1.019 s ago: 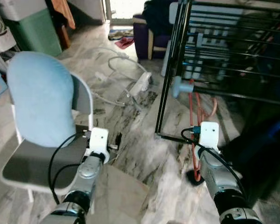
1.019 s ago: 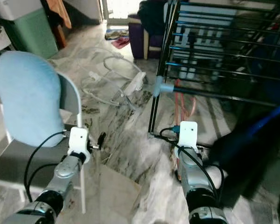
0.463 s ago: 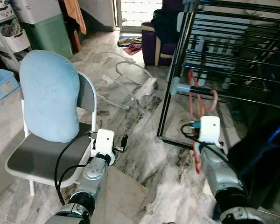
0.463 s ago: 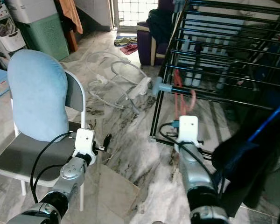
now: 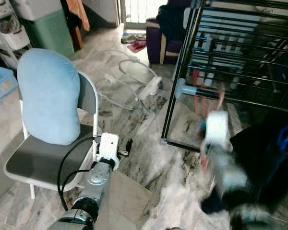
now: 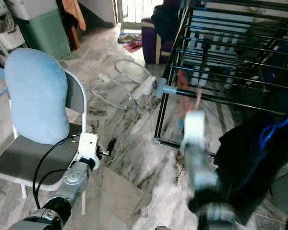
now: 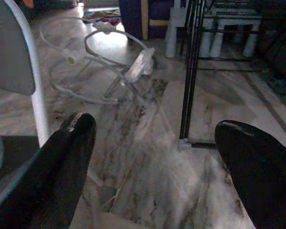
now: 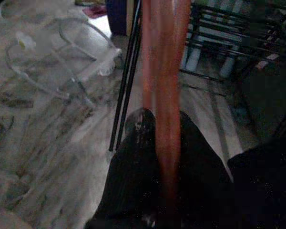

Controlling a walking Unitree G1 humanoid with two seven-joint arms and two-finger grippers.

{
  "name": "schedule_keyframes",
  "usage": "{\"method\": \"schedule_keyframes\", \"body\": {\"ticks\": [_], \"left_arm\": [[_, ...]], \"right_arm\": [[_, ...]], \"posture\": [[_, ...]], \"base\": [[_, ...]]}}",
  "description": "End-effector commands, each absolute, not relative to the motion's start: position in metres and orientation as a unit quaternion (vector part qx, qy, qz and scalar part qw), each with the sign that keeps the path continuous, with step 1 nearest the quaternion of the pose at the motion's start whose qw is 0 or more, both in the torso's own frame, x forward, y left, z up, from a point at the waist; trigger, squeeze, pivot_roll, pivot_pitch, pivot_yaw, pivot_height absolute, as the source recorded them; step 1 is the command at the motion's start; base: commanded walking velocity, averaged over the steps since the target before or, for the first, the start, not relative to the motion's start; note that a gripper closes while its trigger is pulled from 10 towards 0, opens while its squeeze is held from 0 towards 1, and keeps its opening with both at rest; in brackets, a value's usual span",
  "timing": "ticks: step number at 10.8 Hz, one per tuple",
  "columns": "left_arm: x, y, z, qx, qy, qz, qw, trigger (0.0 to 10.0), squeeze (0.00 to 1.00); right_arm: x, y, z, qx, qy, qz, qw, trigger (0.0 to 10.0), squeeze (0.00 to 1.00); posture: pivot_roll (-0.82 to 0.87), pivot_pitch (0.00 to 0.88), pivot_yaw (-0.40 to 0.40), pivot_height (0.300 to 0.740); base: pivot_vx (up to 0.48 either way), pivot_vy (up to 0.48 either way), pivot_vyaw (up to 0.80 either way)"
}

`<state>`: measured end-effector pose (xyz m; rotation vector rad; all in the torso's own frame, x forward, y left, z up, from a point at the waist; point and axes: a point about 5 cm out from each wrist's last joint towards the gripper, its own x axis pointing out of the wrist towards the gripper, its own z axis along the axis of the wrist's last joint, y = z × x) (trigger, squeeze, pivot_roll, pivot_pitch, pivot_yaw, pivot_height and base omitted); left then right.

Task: Hang hanger

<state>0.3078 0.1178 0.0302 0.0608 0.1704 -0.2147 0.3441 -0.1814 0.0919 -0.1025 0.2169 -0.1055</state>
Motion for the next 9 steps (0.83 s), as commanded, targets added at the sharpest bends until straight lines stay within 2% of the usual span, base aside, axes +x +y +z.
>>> {"method": "schedule_keyframes", "body": {"ticks": [1, 4, 9], "left_arm": [[0.308, 0.12, 0.029, 0.044, 0.093, -0.104, 0.989, 10.0, 0.0], [0.304, 0.124, 0.025, 0.042, 0.098, -0.095, 0.99, 10.0, 0.0], [0.3, 0.13, 0.021, 0.043, 0.101, -0.082, 0.991, 10.0, 0.0]], "right_arm": [[0.353, -0.185, 0.102, -0.046, 0.102, -0.058, 0.992, 10.0, 0.0], [0.365, -0.186, 0.107, -0.021, 0.134, -0.069, 0.988, 10.0, 0.0], [0.361, -0.174, 0.084, 0.012, 0.191, -0.06, 0.98, 10.0, 0.0]], "posture": [[-0.12, 0.072, 0.003, 0.74], [-0.09, 0.081, -0.023, 0.74], [-0.06, 0.095, -0.033, 0.74]], "base": [[0.0, 0.0, 0.0], [0.0, 0.0, 0.0], [0.0, 0.0, 0.0]]}}
